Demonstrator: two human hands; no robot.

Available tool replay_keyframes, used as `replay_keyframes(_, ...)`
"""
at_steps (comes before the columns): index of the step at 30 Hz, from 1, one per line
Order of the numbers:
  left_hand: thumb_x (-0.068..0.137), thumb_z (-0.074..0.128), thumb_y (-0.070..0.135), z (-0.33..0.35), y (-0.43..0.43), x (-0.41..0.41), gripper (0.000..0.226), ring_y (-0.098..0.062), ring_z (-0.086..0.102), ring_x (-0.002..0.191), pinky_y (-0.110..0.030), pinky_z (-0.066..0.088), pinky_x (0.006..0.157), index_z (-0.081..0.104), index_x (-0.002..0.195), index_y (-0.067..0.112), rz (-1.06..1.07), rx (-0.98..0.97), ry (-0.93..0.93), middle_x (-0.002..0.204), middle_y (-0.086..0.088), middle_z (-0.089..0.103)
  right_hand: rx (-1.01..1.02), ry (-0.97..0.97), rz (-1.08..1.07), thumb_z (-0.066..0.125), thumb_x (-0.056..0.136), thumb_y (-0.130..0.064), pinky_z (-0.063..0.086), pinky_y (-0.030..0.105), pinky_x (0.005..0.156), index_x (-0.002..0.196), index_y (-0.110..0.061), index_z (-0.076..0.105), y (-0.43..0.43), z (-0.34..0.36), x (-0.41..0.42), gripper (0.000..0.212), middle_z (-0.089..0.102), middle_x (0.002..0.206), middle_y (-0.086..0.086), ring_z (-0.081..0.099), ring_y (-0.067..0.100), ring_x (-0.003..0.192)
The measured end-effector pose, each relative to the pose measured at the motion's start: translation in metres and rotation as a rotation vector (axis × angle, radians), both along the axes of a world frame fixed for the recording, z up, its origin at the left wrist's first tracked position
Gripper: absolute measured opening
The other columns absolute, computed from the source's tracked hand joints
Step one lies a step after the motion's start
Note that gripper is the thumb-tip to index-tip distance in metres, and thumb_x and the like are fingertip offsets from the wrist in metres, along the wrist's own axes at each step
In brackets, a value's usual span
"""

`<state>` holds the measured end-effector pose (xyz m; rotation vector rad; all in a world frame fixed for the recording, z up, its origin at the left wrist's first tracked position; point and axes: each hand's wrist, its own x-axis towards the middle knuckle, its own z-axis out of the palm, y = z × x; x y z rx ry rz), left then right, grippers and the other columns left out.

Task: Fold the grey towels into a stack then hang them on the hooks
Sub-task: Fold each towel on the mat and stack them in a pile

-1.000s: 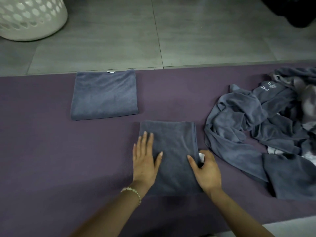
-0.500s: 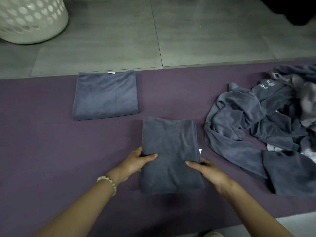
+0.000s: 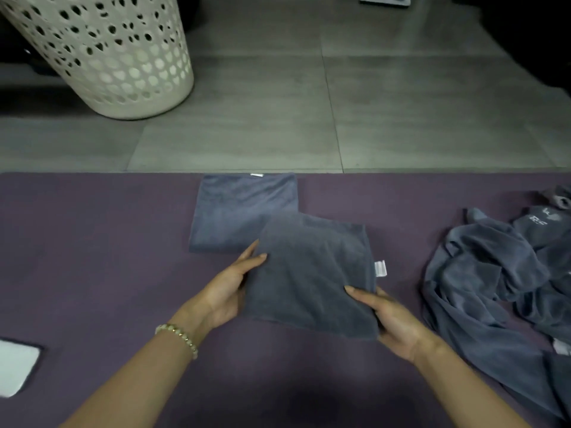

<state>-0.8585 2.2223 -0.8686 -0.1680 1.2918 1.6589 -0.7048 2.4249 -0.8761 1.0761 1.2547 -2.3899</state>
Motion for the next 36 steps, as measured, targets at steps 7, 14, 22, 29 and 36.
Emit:
replay_keyframes(7, 0.086, 0.049, 0.051, 0.011, -0.035, -0.061, 0.051, -0.023, 0.068, 0.101, -0.040, 0.051, 0.093, 0.073, 0.109, 0.013, 0.060, 0.028, -0.098, 0.113, -0.009, 0.070, 0.057, 0.127, 0.253, 0.089, 0.056, -0.018, 0.057, 0.025, 0.066, 0.114, -0.016, 0.062, 0.011, 0.045, -0.078, 0.064, 0.072, 0.108, 0.006, 0.071, 0.018, 0.091)
replay_keyframes(14, 0.063, 0.083, 0.030, -0.052, -0.069, -0.054, 0.053, -0.022, 0.067, 0.105, -0.033, 0.057, 0.083, 0.071, 0.111, 0.010, 0.131, -0.101, -0.103, 0.120, -0.012, 0.066, 0.293, -0.255, 0.338, 0.073, 0.077, -0.010, 0.053, 0.028, 0.075, 0.114, -0.012, 0.066, 0.028, -0.022, -0.096, 0.037, 0.072, 0.101, 0.002, 0.066, 0.017, 0.089)
replay_keyframes(22, 0.076, 0.079, 0.029, -0.059, -0.058, -0.077, 0.042, -0.008, 0.058, 0.097, -0.015, 0.042, 0.081, 0.060, 0.111, 0.017, -0.216, -0.631, 0.429, 0.108, 0.006, 0.063, 0.384, -0.266, -0.130, 0.071, 0.083, -0.019, 0.054, 0.023, 0.056, 0.090, -0.015, 0.062, -0.025, -0.054, -0.058, 0.013, 0.066, 0.087, -0.001, 0.062, 0.011, 0.077)
replay_keyframes(29, 0.078, 0.073, 0.042, -0.021, -0.029, -0.094, 0.041, -0.007, 0.064, 0.096, -0.023, 0.048, 0.091, 0.065, 0.113, 0.023, -0.558, -0.601, 0.448, 0.112, 0.007, 0.068, 0.324, -0.145, 0.000, 0.070, 0.083, -0.017, 0.053, 0.032, 0.087, 0.117, -0.018, 0.058, -0.065, -0.055, -0.037, 0.035, 0.070, 0.107, -0.002, 0.066, 0.013, 0.098)
replay_keyframes(36, 0.091, 0.056, 0.026, 0.021, -0.050, -0.109, 0.026, -0.012, 0.068, 0.099, -0.018, 0.056, 0.073, 0.060, 0.117, 0.028, -0.043, -0.180, 0.402, 0.111, 0.005, 0.071, 0.579, 0.274, -0.056, 0.054, 0.094, -0.013, 0.050, 0.010, 0.075, 0.121, -0.021, 0.049, -0.036, -0.005, -0.096, 0.029, 0.064, 0.112, -0.010, 0.062, -0.006, 0.093)
